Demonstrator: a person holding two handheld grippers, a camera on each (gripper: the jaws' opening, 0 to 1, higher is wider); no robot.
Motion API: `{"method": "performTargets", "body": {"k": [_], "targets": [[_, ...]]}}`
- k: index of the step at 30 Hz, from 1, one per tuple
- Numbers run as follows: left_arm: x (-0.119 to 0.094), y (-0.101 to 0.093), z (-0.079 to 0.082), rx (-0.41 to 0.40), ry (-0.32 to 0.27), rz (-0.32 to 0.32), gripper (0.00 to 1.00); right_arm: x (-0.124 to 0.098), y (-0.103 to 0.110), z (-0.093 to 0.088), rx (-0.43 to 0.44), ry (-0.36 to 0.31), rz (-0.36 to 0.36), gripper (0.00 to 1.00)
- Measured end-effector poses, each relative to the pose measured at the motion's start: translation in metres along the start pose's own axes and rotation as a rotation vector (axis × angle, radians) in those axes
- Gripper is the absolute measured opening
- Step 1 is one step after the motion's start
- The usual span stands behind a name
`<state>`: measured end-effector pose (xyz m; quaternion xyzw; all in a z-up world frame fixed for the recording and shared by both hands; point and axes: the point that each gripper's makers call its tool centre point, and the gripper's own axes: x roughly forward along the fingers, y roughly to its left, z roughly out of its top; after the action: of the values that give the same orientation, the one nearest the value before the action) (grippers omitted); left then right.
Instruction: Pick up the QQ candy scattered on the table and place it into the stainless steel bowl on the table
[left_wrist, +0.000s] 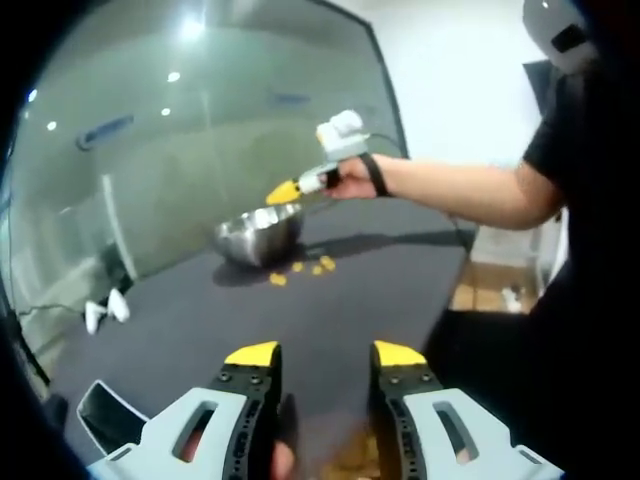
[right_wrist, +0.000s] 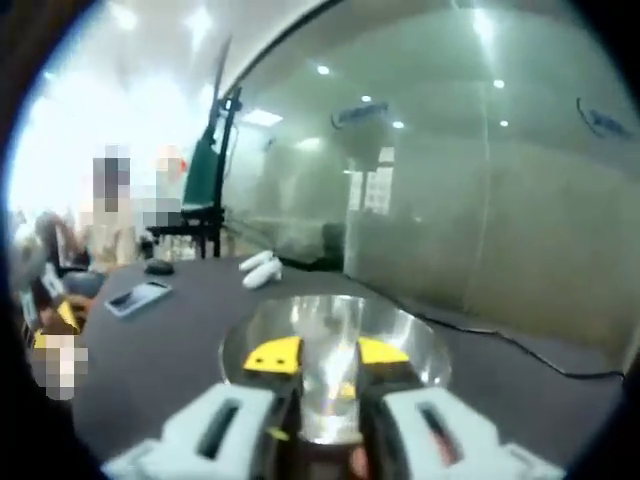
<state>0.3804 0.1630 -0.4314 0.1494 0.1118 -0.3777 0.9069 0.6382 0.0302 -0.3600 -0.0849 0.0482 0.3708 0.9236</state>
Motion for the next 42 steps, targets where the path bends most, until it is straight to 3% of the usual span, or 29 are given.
{"method": "performTargets", "body": {"k": [10, 18, 21, 26, 32, 36, 42], "targets": [[0.002, -0.005, -0.002, 0.006, 0.007, -0.012, 0.37, -0.017, 0.008, -0.001, -0.013, 0.006, 0.005, 0.18], [0.003, -0.006, -0.001, 0.028, 0.018, -0.008, 0.37, -0.028, 0.017, 0.011, -0.025, -0.018, 0.02, 0.18], [0.003, -0.008, 0.0, 0.025, 0.012, -0.014, 0.37, -0.029, 0.008, 0.015, -0.033, -0.022, 0.013, 0.18], [0.004, -0.008, 0.0, 0.023, 0.011, -0.018, 0.37, -0.044, 0.01, 0.019, -0.01, -0.042, 0.027, 0.2], [0.005, -0.002, -0.002, 0.03, 0.021, -0.005, 0.37, -0.065, 0.021, 0.018, -0.067, -0.046, 0.057, 0.21], [0.006, -0.001, 0.0, 0.021, 0.007, -0.007, 0.37, -0.081, 0.027, 0.011, -0.073, -0.045, 0.072, 0.21], [0.009, -0.001, 0.0, 0.019, 0.005, -0.016, 0.37, -0.106, 0.03, -0.021, -0.075, 0.006, 0.093, 0.21]]}}
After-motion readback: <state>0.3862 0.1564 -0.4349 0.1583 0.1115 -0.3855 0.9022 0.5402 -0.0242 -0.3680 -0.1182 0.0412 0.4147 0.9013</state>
